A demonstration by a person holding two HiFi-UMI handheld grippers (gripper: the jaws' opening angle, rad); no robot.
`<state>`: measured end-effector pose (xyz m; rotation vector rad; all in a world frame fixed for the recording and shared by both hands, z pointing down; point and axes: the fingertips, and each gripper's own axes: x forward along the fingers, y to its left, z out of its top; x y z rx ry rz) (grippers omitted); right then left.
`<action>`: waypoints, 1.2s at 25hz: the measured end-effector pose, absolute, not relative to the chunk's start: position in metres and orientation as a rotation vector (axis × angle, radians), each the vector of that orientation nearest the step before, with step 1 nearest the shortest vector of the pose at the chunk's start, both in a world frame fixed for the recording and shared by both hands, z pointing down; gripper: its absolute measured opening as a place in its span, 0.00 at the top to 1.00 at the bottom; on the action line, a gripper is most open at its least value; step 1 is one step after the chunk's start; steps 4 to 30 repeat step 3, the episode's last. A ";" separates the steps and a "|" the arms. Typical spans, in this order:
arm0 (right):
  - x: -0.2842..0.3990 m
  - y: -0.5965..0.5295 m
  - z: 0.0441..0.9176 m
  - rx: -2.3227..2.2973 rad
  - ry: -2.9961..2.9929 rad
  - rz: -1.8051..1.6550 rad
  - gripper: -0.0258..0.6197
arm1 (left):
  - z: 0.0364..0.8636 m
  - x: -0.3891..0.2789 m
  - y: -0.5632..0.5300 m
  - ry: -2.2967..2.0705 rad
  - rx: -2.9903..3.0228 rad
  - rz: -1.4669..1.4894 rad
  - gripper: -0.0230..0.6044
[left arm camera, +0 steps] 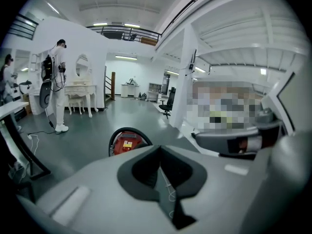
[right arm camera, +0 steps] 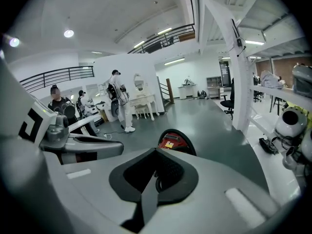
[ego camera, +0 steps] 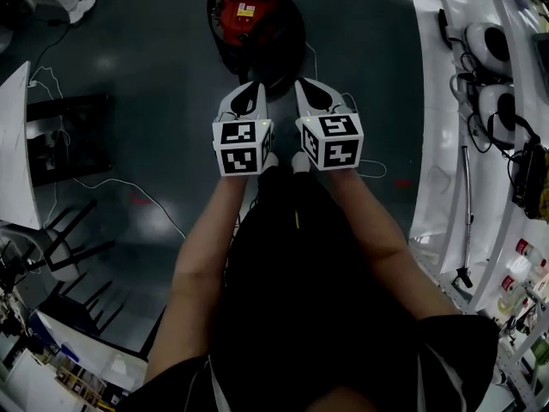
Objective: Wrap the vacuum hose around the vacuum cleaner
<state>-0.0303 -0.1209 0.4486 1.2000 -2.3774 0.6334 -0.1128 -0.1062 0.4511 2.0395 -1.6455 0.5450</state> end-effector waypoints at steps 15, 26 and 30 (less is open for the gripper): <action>-0.028 -0.113 0.442 1.196 -2.377 0.632 0.96 | 0.437 -0.112 -0.102 -1.658 2.044 0.529 0.95; -0.028 -0.113 0.442 1.196 -2.377 0.632 0.96 | 0.437 -0.112 -0.102 -1.658 2.044 0.529 0.95; -0.028 -0.113 0.442 1.196 -2.377 0.632 0.96 | 0.437 -0.112 -0.102 -1.658 2.044 0.529 0.95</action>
